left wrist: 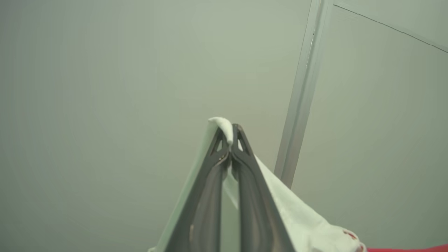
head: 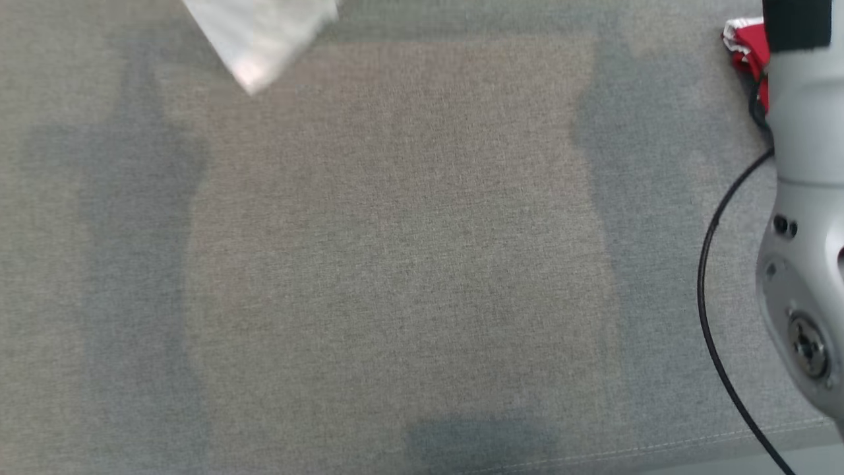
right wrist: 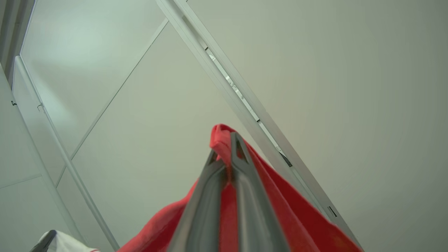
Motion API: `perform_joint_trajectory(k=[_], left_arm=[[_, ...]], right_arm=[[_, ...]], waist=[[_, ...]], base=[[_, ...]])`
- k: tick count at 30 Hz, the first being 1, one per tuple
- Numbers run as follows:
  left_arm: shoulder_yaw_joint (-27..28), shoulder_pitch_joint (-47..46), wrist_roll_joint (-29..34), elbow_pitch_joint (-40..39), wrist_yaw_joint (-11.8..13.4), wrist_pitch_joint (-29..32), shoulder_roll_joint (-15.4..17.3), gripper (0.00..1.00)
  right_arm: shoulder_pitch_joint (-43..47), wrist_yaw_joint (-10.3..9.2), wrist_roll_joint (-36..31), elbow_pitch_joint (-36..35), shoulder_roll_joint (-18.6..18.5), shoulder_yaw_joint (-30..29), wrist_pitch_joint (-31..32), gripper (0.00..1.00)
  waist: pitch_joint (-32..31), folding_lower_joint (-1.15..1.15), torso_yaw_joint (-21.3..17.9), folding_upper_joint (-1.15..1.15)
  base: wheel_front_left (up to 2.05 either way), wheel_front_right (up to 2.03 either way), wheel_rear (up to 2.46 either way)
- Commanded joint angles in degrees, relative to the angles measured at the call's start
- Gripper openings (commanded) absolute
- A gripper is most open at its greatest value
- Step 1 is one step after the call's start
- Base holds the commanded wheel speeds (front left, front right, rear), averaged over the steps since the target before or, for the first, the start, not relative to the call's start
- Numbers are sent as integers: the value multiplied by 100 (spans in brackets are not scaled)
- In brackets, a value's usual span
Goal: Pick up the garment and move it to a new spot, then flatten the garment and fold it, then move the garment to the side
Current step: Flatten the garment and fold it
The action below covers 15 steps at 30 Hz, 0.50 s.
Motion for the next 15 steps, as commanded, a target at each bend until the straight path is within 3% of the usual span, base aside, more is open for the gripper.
perform_joint_trajectory(k=[1,5,15], left_arm=[[31,-458,89,178,-122,-399,-40,0],[205,-735,-102,569,-481,-1248,-200,0],[395,398,-600,1292,-899,-1984,-495,0]], right_arm=[[-403,3,19,355,-22,165,-329,0],[-685,2,100,829,-12,483,-667,0],[143,2,32,1522,-32,796,-783,0]], waist=[[371,-1,-122,10],[778,-1,-35,10],[1418,-1,327,10]], base=[[0,0,0],[0,0,0],[0,0,0]])
